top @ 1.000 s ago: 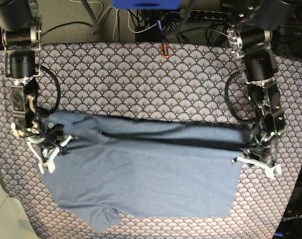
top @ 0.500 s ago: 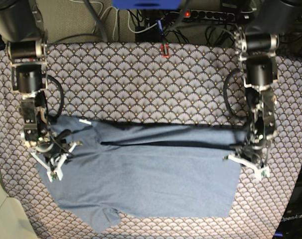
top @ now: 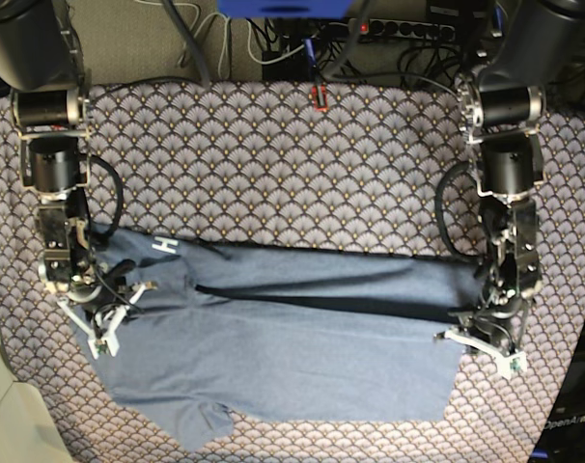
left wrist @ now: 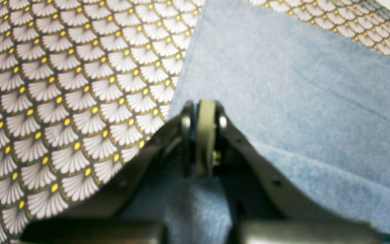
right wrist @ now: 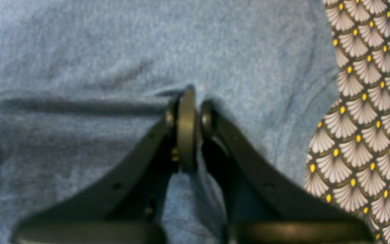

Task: Fold the T-shirt properly
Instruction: 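Fold the shoulder edge over toward the hem with both grippers, then move both grippers back to the folded edge and grasp it, then drag the shirt toward the robot base with both grippers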

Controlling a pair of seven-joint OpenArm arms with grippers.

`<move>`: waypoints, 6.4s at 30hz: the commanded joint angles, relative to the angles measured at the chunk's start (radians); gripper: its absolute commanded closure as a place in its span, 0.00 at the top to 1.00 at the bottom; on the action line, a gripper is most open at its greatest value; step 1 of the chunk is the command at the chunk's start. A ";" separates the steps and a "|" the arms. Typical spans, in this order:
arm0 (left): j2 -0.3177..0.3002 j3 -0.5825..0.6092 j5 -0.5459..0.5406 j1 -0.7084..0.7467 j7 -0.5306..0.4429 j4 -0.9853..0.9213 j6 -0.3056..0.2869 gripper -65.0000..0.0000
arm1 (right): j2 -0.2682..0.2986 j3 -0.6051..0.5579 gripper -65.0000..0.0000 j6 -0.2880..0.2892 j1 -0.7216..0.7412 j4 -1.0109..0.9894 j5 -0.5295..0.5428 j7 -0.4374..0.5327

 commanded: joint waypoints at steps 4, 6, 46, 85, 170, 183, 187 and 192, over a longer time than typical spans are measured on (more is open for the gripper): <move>-0.012 0.000 -0.004 -0.029 -0.025 0.016 0.001 0.01 | 0.011 0.004 0.00 -0.004 0.033 0.018 0.000 0.020; -0.010 0.000 -0.004 -0.029 -0.025 0.016 0.001 0.01 | 0.011 0.004 0.05 -0.004 0.033 0.020 0.000 0.018; -0.010 -0.011 -0.131 0.293 -0.025 0.195 0.001 0.61 | 0.079 0.105 0.56 -0.004 -0.408 0.494 0.003 -0.103; -0.003 -0.061 -0.133 0.270 -0.118 0.040 -0.002 0.00 | 0.080 0.200 0.56 -0.004 -0.444 0.543 0.000 -0.104; -0.095 -0.189 -0.133 0.964 0.205 0.837 -0.008 0.00 | 0.109 0.344 0.00 0.131 -1.119 0.910 0.008 -0.045; -0.101 -0.252 -0.133 1.030 0.206 0.829 -0.009 0.00 | 0.135 0.344 0.00 0.131 -1.165 0.942 0.008 -0.045; -0.102 -0.269 -0.129 1.017 0.208 0.829 -0.009 0.01 | 0.152 0.344 0.00 0.131 -1.163 0.942 0.008 -0.045; -0.098 -0.264 -0.125 0.994 0.208 0.828 -0.009 0.01 | 0.151 0.344 0.00 0.131 -1.162 0.942 0.008 -0.052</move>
